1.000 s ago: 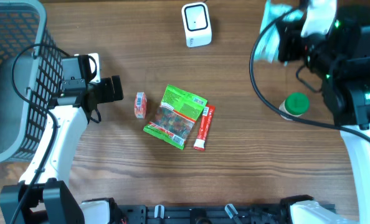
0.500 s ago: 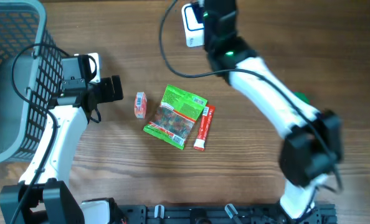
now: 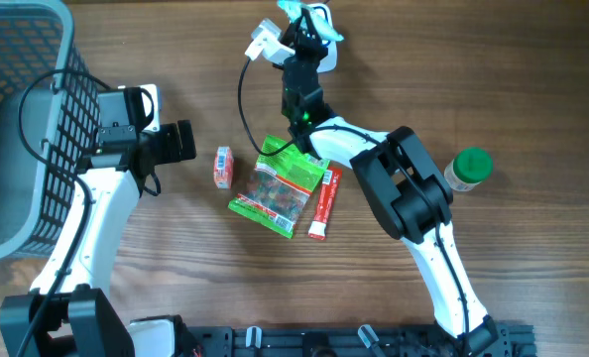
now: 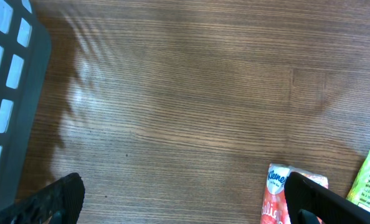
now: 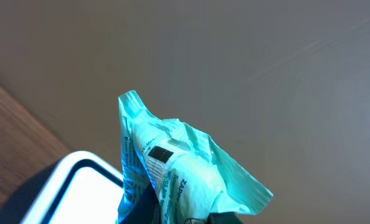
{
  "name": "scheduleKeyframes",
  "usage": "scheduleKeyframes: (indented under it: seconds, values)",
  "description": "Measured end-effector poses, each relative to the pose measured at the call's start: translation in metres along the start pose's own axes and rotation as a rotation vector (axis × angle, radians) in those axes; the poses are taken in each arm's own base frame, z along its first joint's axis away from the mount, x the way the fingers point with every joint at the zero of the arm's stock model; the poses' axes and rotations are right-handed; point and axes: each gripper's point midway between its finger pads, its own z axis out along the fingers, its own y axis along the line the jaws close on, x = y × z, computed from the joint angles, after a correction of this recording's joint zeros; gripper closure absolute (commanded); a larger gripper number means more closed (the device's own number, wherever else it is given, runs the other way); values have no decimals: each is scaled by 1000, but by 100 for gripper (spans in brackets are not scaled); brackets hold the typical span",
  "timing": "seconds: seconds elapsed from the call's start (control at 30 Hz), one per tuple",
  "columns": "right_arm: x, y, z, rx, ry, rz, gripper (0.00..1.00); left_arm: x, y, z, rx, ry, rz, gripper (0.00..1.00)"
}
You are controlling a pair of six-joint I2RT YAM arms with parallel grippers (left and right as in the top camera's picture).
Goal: Scan the item barcode
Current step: 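Carry wipes pack up to the white scanner and hold it beneath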
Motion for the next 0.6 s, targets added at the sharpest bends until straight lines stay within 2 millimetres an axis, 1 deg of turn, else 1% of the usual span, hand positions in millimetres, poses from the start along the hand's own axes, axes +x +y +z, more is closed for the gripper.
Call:
scheduleKeyframes:
  seconds: [0.1, 0.13, 0.17, 0.27, 0.3, 0.33, 0.37, 0.4, 0.43, 0.5, 0.53, 0.6]
  values:
    - [10, 20, -1, -78, 34, 10, 96, 0, 0, 0, 0, 0, 0, 0]
    - [11, 22, -1, -85, 37, 17, 96, 0, 0, 0, 0, 0, 0, 0]
    - [10, 20, -1, -79, 34, 32, 96, 0, 0, 0, 0, 0, 0, 0]
    - [-6, -5, 0, 20, -40, 100, 96, 0, 0, 0, 0, 0, 0, 0]
    - [-11, -11, 0, 42, -60, 106, 96, 0, 0, 0, 0, 0, 0, 0]
    - [-13, -13, -1, 48, -70, 105, 96, 0, 0, 0, 0, 0, 0, 0]
    - [-11, -10, 0, 35, -65, 89, 96, 0, 0, 0, 0, 0, 0, 0]
    - [-7, -2, 1, 4, -50, 65, 96, 0, 0, 0, 0, 0, 0, 0]
    - [0, 12, 1, -48, -23, 48, 96, 0, 0, 0, 0, 0, 0, 0]
    - [10, 26, 1, -102, 10, 55, 96, 0, 0, 0, 0, 0, 0, 0]
    - [15, 30, 2, -122, 34, 111, 96, 0, 0, 0, 0, 0, 0, 0]
    - [19, 25, 3, -100, 61, 221, 96, 0, 0, 0, 0, 0, 0, 0]
